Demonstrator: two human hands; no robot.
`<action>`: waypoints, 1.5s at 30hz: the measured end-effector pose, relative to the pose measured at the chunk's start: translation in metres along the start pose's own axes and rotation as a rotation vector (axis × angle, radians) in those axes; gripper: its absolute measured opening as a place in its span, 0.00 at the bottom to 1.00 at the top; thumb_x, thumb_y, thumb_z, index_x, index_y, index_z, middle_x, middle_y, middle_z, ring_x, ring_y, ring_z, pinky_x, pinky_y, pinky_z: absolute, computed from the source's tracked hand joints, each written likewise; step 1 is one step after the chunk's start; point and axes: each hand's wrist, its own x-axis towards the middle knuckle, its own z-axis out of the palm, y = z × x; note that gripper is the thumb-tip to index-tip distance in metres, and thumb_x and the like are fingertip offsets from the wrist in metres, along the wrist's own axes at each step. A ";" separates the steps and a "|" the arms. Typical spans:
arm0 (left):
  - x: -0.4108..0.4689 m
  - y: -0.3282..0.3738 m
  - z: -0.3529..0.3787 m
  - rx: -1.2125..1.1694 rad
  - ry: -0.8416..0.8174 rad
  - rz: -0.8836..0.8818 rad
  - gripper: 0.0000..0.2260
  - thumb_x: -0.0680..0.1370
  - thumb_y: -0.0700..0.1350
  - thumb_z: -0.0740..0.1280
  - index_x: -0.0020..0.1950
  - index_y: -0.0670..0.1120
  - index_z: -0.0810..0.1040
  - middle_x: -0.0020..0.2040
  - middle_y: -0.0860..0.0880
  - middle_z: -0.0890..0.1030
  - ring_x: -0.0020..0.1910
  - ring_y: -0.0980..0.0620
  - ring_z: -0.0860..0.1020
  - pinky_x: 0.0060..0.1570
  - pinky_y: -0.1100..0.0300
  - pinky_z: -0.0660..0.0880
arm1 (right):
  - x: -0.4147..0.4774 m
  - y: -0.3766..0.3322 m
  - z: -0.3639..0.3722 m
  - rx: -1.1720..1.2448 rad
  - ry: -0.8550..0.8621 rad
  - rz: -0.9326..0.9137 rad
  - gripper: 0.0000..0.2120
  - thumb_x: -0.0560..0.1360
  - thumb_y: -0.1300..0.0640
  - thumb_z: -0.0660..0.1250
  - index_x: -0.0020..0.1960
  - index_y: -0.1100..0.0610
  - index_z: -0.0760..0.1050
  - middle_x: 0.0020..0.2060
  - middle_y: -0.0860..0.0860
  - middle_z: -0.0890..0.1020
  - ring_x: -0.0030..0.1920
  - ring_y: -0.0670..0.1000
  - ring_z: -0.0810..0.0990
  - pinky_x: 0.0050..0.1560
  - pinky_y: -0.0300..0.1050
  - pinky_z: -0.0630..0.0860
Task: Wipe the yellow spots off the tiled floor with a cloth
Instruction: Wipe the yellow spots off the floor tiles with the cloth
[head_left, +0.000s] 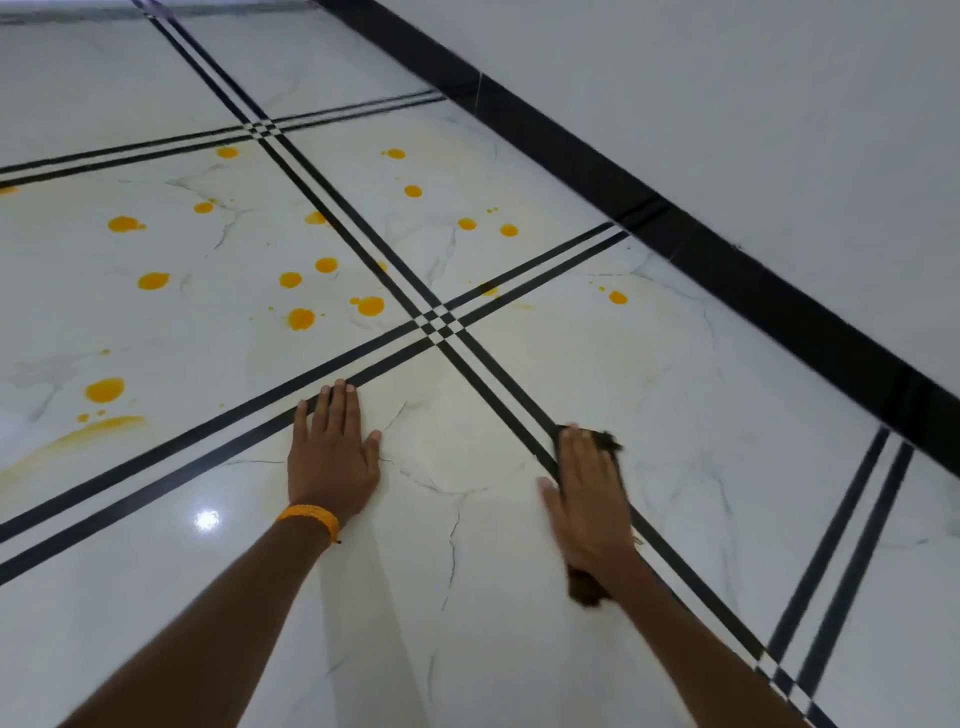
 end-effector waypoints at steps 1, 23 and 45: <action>0.003 0.006 -0.003 0.004 -0.016 -0.027 0.34 0.80 0.56 0.42 0.80 0.37 0.57 0.80 0.39 0.59 0.80 0.42 0.56 0.79 0.41 0.48 | 0.008 0.017 -0.003 0.004 0.021 0.138 0.34 0.83 0.40 0.42 0.82 0.59 0.53 0.80 0.57 0.61 0.80 0.57 0.58 0.79 0.56 0.56; 0.017 0.022 0.014 -0.070 0.027 -0.021 0.32 0.82 0.57 0.47 0.82 0.41 0.51 0.82 0.43 0.53 0.82 0.45 0.50 0.79 0.41 0.49 | 0.146 -0.038 0.003 0.050 -0.018 -0.035 0.38 0.82 0.36 0.38 0.83 0.60 0.48 0.82 0.56 0.53 0.82 0.54 0.50 0.81 0.53 0.47; 0.018 0.027 0.000 -0.093 -0.084 -0.086 0.31 0.83 0.57 0.49 0.83 0.44 0.48 0.83 0.47 0.49 0.82 0.49 0.47 0.79 0.42 0.49 | 0.262 0.055 -0.016 -0.019 -0.165 -0.380 0.38 0.83 0.35 0.41 0.83 0.60 0.46 0.83 0.55 0.50 0.83 0.54 0.47 0.81 0.56 0.51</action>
